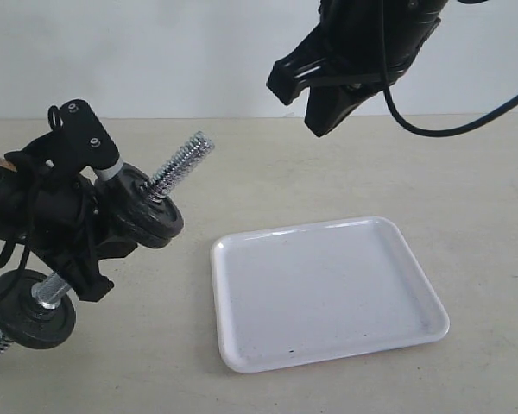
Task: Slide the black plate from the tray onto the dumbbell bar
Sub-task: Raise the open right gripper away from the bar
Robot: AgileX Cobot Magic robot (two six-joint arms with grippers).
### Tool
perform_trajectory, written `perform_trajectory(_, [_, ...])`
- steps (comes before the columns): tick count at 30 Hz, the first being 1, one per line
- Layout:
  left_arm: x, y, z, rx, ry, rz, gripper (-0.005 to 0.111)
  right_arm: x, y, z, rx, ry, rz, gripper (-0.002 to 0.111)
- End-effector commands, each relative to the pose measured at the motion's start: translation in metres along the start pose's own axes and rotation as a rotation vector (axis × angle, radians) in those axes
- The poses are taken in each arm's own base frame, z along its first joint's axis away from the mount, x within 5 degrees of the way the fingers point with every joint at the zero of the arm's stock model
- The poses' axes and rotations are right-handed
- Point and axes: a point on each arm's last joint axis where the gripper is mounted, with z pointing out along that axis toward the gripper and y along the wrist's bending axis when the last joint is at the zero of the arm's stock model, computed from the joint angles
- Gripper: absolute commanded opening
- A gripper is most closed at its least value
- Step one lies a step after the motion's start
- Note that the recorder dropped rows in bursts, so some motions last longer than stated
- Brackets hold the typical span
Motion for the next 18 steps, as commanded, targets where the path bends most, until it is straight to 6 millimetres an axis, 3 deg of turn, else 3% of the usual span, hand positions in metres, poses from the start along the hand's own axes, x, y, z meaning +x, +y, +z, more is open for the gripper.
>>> perform_trajectory(1, [-0.026,0.02,-0.022,-0.182,-0.179,-0.042,0.004,-0.001,0.002,-0.002,-0.03,-0.011,0.017,0.0])
perform_trajectory(8, [-0.02,0.02,-0.004,-0.151,-0.126,-0.058,0.004,0.001,0.004,0.001,-0.058,-0.005,0.029,0.0])
perform_trajectory(12, [-0.014,0.02,0.011,-0.125,-0.084,-0.073,0.004,0.009,0.004,0.012,-0.066,0.041,0.022,0.0])
perform_trajectory(18, [-0.013,0.02,0.016,-0.12,-0.072,-0.079,0.004,0.019,0.004,0.026,-0.076,0.099,0.019,0.0])
